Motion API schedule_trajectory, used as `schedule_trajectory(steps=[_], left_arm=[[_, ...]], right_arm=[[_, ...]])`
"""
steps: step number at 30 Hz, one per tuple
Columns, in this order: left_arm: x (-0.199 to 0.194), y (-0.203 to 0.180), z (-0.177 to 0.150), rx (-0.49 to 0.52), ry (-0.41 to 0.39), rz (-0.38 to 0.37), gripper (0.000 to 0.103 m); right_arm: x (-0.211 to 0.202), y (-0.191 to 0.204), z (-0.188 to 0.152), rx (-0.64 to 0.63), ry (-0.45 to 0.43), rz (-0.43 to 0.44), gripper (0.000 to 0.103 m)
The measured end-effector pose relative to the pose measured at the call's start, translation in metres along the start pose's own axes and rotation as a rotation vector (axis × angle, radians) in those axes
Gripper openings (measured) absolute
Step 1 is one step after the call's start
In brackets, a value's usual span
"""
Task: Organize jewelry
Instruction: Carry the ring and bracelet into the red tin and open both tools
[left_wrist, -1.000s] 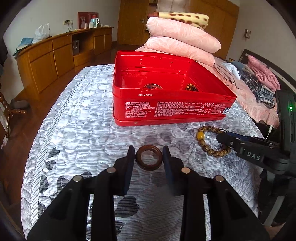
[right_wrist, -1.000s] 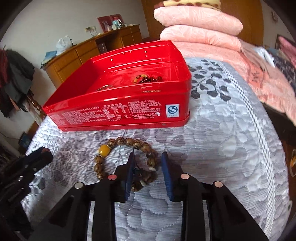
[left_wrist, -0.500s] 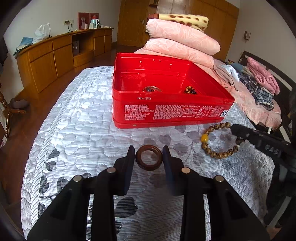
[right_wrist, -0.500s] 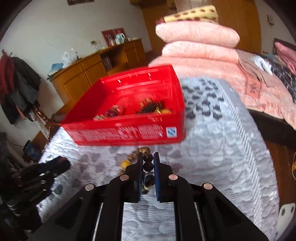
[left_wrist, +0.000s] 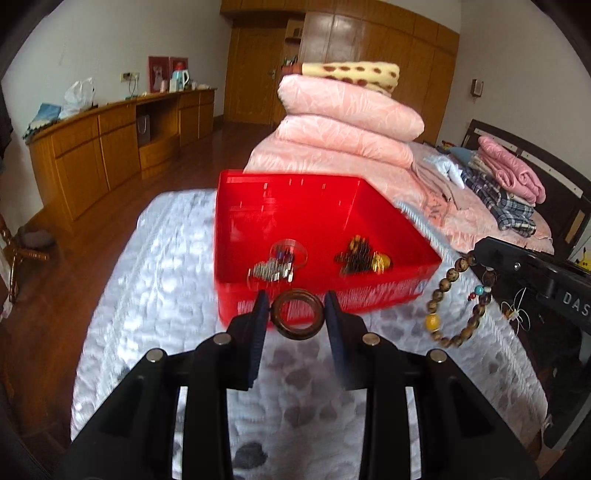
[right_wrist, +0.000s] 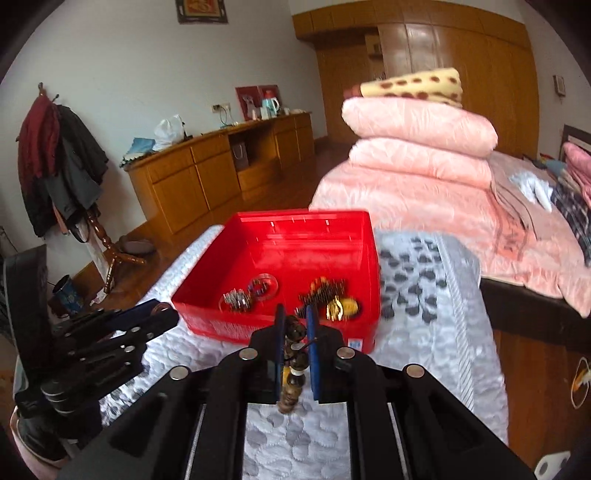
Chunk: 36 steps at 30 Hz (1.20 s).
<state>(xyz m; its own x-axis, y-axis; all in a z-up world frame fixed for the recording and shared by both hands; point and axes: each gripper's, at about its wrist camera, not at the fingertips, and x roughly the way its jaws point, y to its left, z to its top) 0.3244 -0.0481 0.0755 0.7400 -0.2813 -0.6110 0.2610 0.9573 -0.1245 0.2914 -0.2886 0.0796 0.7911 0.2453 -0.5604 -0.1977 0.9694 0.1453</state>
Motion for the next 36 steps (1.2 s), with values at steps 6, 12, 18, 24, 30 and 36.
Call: schedule_trajectory(steps=[6, 12, 18, 24, 30, 36], left_arm=[[0.008, -0.008, 0.037, 0.013, -0.044, -0.012, 0.03], [0.044, -0.007, 0.063, 0.0, -0.023, 0.005, 0.03], [0.085, -0.001, 0.067, -0.012, 0.017, 0.035, 0.042], [0.088, 0.003, 0.063, -0.003, -0.009, 0.044, 0.073], [0.075, 0.006, 0.059, -0.021, -0.036, 0.05, 0.081], [0.057, 0.009, 0.051, -0.021, -0.062, 0.068, 0.09]], right_arm=[[0.009, 0.004, 0.031, -0.024, -0.034, -0.001, 0.011], [0.045, -0.004, 0.055, 0.004, -0.033, 0.002, 0.011], [0.087, -0.012, 0.054, 0.034, 0.003, 0.022, 0.013], [0.086, -0.024, 0.042, 0.036, -0.02, -0.061, 0.029], [0.071, -0.026, 0.034, 0.016, -0.054, -0.128, 0.044], [0.056, -0.029, 0.024, 0.025, -0.076, -0.133, 0.06]])
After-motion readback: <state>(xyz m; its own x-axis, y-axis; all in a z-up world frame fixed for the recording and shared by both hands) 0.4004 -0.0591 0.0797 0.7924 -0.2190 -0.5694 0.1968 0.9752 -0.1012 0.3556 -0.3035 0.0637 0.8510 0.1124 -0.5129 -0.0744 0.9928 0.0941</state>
